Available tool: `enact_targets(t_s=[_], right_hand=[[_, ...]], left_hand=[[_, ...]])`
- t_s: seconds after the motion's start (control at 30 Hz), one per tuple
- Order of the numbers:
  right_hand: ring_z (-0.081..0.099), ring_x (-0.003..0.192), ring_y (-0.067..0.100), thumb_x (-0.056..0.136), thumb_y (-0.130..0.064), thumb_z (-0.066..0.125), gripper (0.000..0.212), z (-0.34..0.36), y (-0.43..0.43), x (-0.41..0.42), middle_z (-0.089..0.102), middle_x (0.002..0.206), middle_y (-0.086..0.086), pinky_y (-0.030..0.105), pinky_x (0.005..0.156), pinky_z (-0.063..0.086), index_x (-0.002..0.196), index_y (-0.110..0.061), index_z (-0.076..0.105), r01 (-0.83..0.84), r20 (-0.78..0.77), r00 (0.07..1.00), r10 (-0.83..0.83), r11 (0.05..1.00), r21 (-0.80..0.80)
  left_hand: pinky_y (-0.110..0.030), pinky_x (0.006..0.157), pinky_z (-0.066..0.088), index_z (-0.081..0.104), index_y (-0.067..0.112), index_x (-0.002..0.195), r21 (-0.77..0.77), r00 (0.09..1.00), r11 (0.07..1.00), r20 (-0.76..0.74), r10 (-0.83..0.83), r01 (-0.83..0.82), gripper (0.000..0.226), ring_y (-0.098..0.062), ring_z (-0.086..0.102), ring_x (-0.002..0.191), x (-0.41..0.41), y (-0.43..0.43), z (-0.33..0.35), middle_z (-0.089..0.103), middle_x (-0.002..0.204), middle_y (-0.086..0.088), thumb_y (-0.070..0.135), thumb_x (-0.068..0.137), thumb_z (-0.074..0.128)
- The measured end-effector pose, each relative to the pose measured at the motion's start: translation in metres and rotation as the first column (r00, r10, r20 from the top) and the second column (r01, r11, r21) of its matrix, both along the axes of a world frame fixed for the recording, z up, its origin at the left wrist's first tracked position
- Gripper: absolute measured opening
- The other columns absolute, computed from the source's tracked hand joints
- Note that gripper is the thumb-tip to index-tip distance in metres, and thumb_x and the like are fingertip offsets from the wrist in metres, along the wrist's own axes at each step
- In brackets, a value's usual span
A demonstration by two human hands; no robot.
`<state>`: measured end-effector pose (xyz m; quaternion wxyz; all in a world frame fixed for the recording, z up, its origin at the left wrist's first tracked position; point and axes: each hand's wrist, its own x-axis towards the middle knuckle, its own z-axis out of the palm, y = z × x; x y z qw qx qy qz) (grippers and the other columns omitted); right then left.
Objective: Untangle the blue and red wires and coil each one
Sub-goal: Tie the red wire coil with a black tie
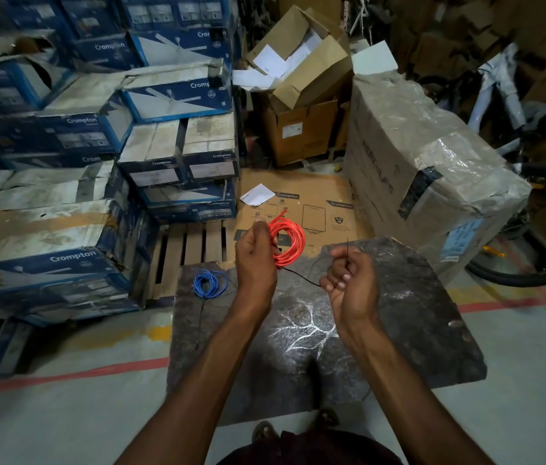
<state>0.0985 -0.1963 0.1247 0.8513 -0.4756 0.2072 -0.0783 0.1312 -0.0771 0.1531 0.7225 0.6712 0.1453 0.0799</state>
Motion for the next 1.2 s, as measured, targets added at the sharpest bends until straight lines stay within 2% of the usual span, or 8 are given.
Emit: enact_targets(t_s=[0.13,0.33,0.43,0.6,0.73,0.87,1.0,1.2], right_hand=[[0.029,0.05,0.004,0.105,-0.007,0.035,0.027,-0.001,-0.01,0.004,0.037,0.056,-0.012,0.022,0.048,0.028,0.083,-0.014,0.048,0.01,0.033,0.999,-0.008,0.998,-0.062],[0.05,0.069,0.005,0.108,-0.017,0.051,0.018,-0.006,-0.012,0.008,0.06,0.086,-0.006,0.02,0.064,0.048,0.105,-0.018,0.069,-0.043,0.094,0.993,0.071,0.962,-0.269],[0.053,0.069,0.004,0.106,-0.021,0.055,0.015,-0.011,-0.01,0.015,0.067,0.099,-0.002,0.02,0.06,0.049,0.108,-0.017,0.069,0.033,0.097,0.995,-0.008,0.966,-0.258],[0.047,0.053,-0.001,0.108,-0.02,0.052,0.012,-0.005,-0.024,0.02,0.068,0.087,-0.004,0.017,0.046,0.037,0.109,-0.013,0.062,0.223,0.1,0.974,-0.203,0.935,-0.276],[0.05,0.06,0.002,0.107,-0.026,0.054,0.013,0.003,-0.041,0.015,0.07,0.084,-0.01,0.025,0.052,0.039,0.1,-0.026,0.065,0.288,0.07,0.957,-0.283,0.884,-0.367],[0.052,0.058,0.001,0.104,-0.018,0.057,0.005,0.024,-0.038,-0.01,0.073,0.079,-0.01,0.016,0.044,0.04,0.104,-0.021,0.061,-0.012,0.007,1.0,0.013,0.983,-0.184],[0.059,0.062,0.005,0.089,-0.022,0.068,0.019,0.042,-0.021,-0.035,0.077,0.088,0.004,0.019,0.054,0.052,0.105,-0.015,0.061,-0.3,-0.003,0.954,0.301,0.951,-0.074],[0.055,0.056,0.01,0.098,-0.01,0.065,0.016,0.056,0.001,-0.04,0.076,0.078,0.011,0.022,0.055,0.05,0.109,-0.011,0.053,-0.302,0.025,0.951,0.309,0.941,-0.151]], left_hand=[[-0.015,0.047,0.036,0.051,0.017,0.069,0.02,1.0,1.0,0.009,0.009,-0.009,0.042,0.002,0.043,0.044,-0.002,-0.002,0.0,0.044,0.056,0.005,0.028,0.107,0.038],[-0.013,0.047,0.035,0.051,0.017,0.066,0.054,0.998,0.998,0.066,-0.026,0.023,0.045,0.003,0.042,0.044,-0.005,-0.004,0.005,0.045,0.052,0.007,0.028,0.108,0.037],[-0.011,0.047,0.035,0.052,0.017,0.066,0.082,0.996,0.996,0.083,-0.043,0.036,0.046,0.003,0.043,0.044,-0.007,-0.005,0.007,0.045,0.051,0.009,0.029,0.108,0.037],[-0.009,0.047,0.037,0.055,0.01,0.068,0.175,0.987,0.984,0.141,-0.071,0.046,0.047,0.004,0.048,0.044,-0.011,-0.006,0.01,0.049,0.055,0.006,0.026,0.108,0.037],[-0.024,0.048,0.05,0.058,-0.006,0.075,0.282,0.97,0.959,0.231,-0.08,0.012,0.049,0.004,0.059,0.051,-0.009,-0.001,0.008,0.056,0.06,0.002,0.024,0.108,0.037],[-0.017,0.047,0.03,0.043,0.011,0.062,0.391,0.946,0.919,0.315,-0.075,-0.057,0.047,-0.003,0.042,0.046,-0.004,0.006,0.01,0.043,0.054,0.006,0.02,0.108,0.038],[-0.012,0.047,0.024,0.043,0.0,0.065,0.447,0.934,0.888,0.351,-0.061,-0.11,0.047,-0.004,0.039,0.047,0.0,0.005,0.009,0.038,0.054,0.002,0.017,0.108,0.039],[-0.015,0.047,0.023,0.044,0.001,0.065,0.494,0.905,0.859,0.414,-0.093,-0.137,0.045,-0.01,0.041,0.049,-0.001,0.001,0.008,0.044,0.052,-0.009,0.016,0.107,0.039]])
